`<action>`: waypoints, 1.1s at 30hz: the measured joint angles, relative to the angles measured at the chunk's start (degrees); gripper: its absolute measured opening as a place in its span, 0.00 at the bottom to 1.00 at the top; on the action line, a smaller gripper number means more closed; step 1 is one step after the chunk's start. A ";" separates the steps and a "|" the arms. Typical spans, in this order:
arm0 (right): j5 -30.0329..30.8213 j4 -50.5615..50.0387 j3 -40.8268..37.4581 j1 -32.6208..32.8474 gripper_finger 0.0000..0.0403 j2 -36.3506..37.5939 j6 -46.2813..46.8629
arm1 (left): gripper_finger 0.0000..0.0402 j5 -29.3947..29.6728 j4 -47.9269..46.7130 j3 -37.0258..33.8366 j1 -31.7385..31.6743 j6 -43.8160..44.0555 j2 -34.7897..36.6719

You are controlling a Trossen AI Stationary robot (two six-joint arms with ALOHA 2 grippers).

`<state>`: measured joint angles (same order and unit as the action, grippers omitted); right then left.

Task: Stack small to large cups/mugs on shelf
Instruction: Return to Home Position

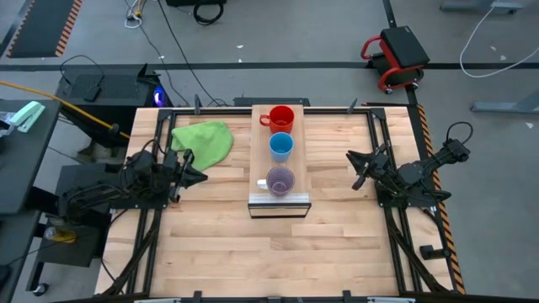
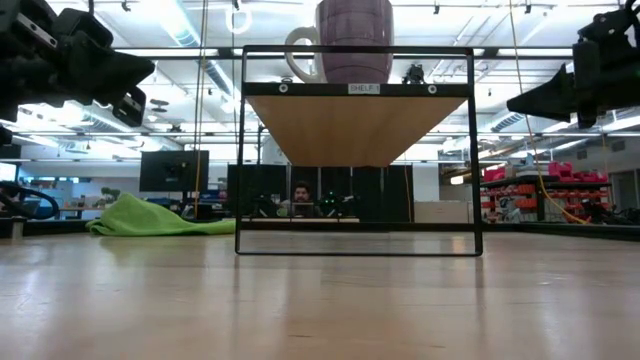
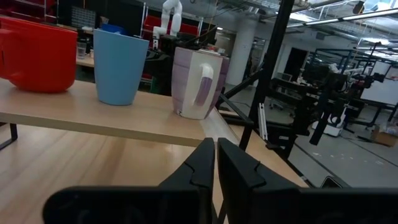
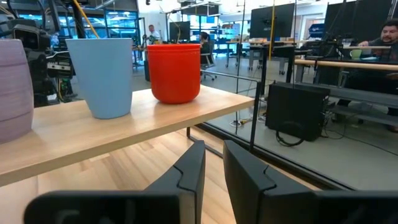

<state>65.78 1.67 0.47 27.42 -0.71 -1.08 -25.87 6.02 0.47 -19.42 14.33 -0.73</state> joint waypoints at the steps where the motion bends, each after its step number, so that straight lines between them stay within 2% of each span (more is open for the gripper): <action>1: 0.00 -0.02 0.00 0.00 0.16 0.00 -0.02 | 0.06 0.00 0.02 0.00 0.00 0.00 0.00; 33: 0.00 0.00 0.00 0.02 0.16 0.00 -0.02 | 0.09 -0.04 0.11 0.00 -0.02 0.02 0.00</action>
<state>65.78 1.67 0.47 27.44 -0.71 -1.10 -25.91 6.13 0.47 -19.44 14.35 -0.73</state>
